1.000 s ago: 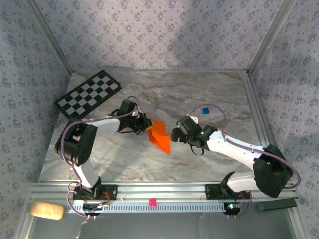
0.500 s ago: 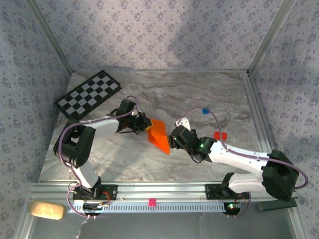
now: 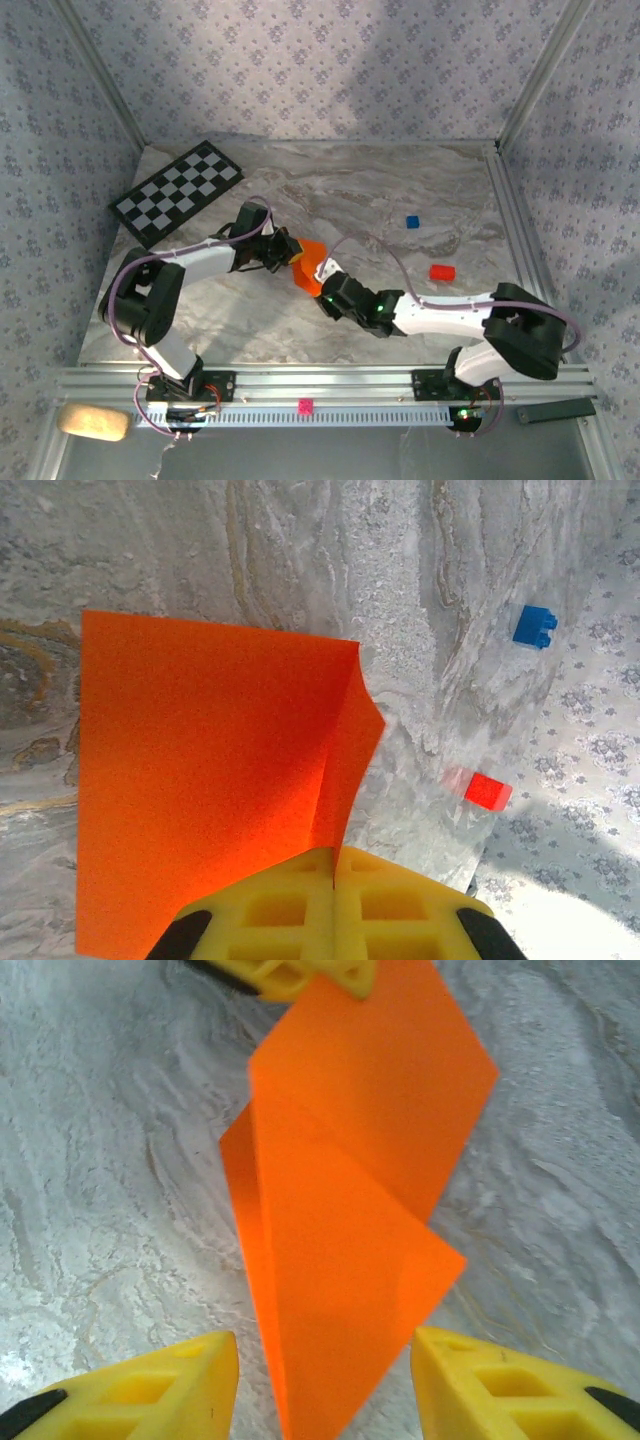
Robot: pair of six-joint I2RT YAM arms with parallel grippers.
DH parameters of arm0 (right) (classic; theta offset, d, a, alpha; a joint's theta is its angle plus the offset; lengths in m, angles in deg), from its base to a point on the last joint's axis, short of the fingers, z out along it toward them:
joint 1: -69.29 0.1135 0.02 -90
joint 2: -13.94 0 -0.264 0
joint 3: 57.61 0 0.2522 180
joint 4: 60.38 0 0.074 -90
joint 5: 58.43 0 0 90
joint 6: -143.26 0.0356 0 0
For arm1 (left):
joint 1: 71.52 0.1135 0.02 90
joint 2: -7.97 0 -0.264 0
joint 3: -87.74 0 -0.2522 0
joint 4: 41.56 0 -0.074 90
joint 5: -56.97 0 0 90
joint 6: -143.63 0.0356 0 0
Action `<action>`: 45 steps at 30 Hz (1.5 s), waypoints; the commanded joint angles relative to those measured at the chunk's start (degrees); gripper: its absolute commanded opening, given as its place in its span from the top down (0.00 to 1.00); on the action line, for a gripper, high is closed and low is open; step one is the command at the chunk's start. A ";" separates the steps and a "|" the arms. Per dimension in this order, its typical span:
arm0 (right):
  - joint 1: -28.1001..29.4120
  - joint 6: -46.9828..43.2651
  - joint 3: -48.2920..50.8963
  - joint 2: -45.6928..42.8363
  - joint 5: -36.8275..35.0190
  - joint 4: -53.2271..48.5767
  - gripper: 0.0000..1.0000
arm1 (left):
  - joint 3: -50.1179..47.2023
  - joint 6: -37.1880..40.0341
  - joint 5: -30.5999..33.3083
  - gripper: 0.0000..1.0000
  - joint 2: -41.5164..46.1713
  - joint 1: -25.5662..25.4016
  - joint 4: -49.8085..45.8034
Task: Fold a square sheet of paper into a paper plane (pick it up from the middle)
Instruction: Fourth fold the wing at the center of the table.
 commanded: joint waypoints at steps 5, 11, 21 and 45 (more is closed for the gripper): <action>1.60 -5.12 -0.08 4.92 -5.49 4.77 0.55 | -0.24 -2.14 1.34 1.00 1.32 -0.45 2.06; 1.81 -3.74 0.23 9.02 -7.93 7.14 0.62 | -0.03 -2.25 1.39 1.00 0.65 -0.61 2.11; 1.56 -2.18 -0.43 11.05 -9.28 6.39 0.68 | -0.01 -1.89 1.57 1.00 0.72 -0.97 1.70; 0.66 0.41 0.32 10.61 -6.41 7.50 0.87 | 0.25 -0.85 2.40 1.00 1.13 -0.85 -0.07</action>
